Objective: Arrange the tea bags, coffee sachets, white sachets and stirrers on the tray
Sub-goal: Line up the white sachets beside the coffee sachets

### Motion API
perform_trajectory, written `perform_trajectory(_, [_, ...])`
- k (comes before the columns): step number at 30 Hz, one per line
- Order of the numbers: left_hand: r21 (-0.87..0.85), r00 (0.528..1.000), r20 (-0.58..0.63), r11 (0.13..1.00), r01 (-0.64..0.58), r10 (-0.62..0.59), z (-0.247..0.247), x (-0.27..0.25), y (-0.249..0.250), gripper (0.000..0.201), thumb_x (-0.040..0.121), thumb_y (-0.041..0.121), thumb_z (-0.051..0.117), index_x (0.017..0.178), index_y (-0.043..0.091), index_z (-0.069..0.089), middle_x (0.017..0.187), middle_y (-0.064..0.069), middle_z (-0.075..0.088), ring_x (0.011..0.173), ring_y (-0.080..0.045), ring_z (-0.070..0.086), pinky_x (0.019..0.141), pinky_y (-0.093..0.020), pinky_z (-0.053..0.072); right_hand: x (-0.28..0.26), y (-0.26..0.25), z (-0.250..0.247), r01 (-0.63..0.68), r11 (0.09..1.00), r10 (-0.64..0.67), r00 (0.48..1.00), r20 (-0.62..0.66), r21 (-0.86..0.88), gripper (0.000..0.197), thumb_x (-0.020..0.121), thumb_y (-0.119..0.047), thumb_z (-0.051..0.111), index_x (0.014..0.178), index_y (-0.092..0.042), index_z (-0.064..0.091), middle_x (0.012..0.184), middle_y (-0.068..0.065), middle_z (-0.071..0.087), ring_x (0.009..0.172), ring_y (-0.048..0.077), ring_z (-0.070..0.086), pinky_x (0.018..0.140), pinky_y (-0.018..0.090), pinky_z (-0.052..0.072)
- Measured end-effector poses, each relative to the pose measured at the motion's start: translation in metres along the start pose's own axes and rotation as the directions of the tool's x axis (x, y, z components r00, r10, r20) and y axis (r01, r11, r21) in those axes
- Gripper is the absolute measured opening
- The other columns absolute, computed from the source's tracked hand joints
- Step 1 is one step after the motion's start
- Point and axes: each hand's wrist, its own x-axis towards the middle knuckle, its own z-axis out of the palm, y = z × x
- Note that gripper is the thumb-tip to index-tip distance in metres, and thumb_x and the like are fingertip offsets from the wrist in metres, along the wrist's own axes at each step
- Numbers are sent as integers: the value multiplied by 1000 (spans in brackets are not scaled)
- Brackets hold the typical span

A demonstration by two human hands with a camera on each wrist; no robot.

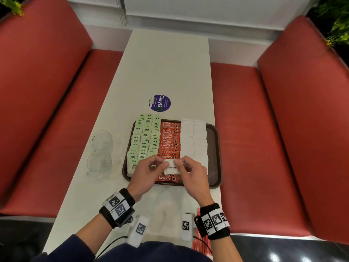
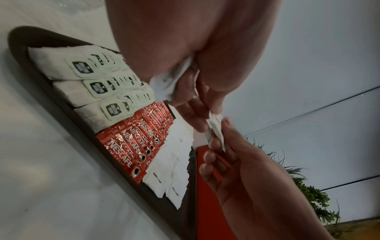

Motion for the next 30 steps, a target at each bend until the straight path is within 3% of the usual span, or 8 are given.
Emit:
perform_trajectory(2, [-22,999,-30,1000,-22,21,4,-1,1,15,102,30,75,97,16,75,93,-4,75,87,-19,73,80,-28,58,-1,-2,1,-36,996,39,999,-28,87,28,106,-47,68,87,-28,72,76,-4,74,67,13,73,65,30,60])
perform_trajectory(6, [-75,999,-39,997,-26,23,11,0,4,18,103,28,73,96,12,70,97,-8,74,91,-30,74,85,-38,64,-6,1,-2,-108,950,117,993,-13,292,20,104,-37,75,99,-19,79,85,9,77,74,23,73,73,45,64])
perform_trajectory(10, [-80,1000,-11,997,2,-3,11,-1,4,19,106,30,70,97,13,71,89,-12,71,75,-34,69,80,-42,60,-11,9,-19,-149,932,145,989,38,331,10,100,-21,81,105,-13,81,89,11,81,78,26,76,77,36,65])
perform_trajectory(16, [-242,990,-34,962,128,-140,0,-1,-3,25,115,25,51,107,6,65,73,2,51,66,-14,44,64,-29,40,-2,57,-71,-251,965,216,926,-311,-79,5,102,-34,76,98,-31,76,85,-12,80,83,9,75,85,35,60])
perform_trajectory(19, [-303,977,-54,936,179,-205,-5,-1,-5,20,116,18,49,108,4,61,68,11,48,63,-10,37,58,-23,33,3,83,-80,-288,939,227,930,-288,-189,9,101,-37,78,96,-32,71,85,-14,79,91,8,72,85,32,52])
perform_trajectory(23, [-410,948,-62,874,262,-313,-9,0,-10,19,105,-2,47,109,9,62,72,2,44,65,-13,37,66,-32,32,8,101,-70,-286,909,236,953,-190,-304,9,100,-34,79,95,-31,71,82,-15,78,90,6,72,78,6,41])
perform_trajectory(27, [-449,918,-64,833,323,-391,-11,-2,-4,53,84,-25,30,113,7,60,73,6,48,66,-11,44,64,-32,40,11,121,-56,-329,841,248,940,-234,-429,17,100,-41,76,89,-41,63,77,-22,71,95,20,68,94,45,54])
perform_trajectory(30, [-439,906,-98,835,332,-412,-13,-1,-7,59,83,-29,26,115,8,60,81,2,41,64,-14,35,62,-38,35,10,116,-50,-334,779,218,938,-271,-531,11,101,-42,71,95,-36,64,82,-21,67,98,22,60,93,44,48])
